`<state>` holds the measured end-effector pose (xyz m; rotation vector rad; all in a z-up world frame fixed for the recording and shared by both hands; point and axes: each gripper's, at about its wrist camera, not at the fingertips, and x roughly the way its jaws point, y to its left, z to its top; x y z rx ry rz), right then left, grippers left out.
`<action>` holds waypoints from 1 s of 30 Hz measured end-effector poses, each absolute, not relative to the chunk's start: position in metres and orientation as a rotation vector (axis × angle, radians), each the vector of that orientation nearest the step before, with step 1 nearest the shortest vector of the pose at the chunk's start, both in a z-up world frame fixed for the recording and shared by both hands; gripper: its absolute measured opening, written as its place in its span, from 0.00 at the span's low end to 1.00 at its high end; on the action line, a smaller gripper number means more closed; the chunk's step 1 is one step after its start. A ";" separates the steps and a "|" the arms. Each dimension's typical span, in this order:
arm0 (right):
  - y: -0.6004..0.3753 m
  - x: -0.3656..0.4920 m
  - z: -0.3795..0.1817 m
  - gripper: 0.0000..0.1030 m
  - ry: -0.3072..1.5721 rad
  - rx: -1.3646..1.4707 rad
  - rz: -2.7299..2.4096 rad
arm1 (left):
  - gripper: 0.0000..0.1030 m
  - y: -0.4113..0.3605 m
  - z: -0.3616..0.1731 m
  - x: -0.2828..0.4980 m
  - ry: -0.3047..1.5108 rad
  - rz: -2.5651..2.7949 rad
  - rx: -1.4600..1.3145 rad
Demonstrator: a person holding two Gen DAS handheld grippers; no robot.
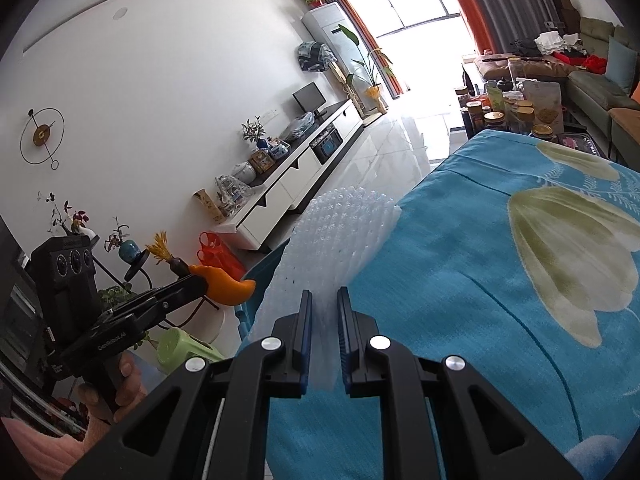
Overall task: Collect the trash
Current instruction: 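Carry the orange peel and foam net over the teal bin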
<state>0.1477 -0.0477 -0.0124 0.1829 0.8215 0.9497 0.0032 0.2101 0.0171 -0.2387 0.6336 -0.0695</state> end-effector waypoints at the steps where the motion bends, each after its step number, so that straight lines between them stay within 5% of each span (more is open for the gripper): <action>1: -0.045 0.148 -0.012 0.11 0.823 0.181 0.953 | 0.13 0.211 0.017 0.004 0.634 -0.066 -0.241; 30: 0.005 0.160 -0.011 0.11 0.860 0.127 0.983 | 0.13 0.227 0.009 0.011 0.658 0.016 -0.265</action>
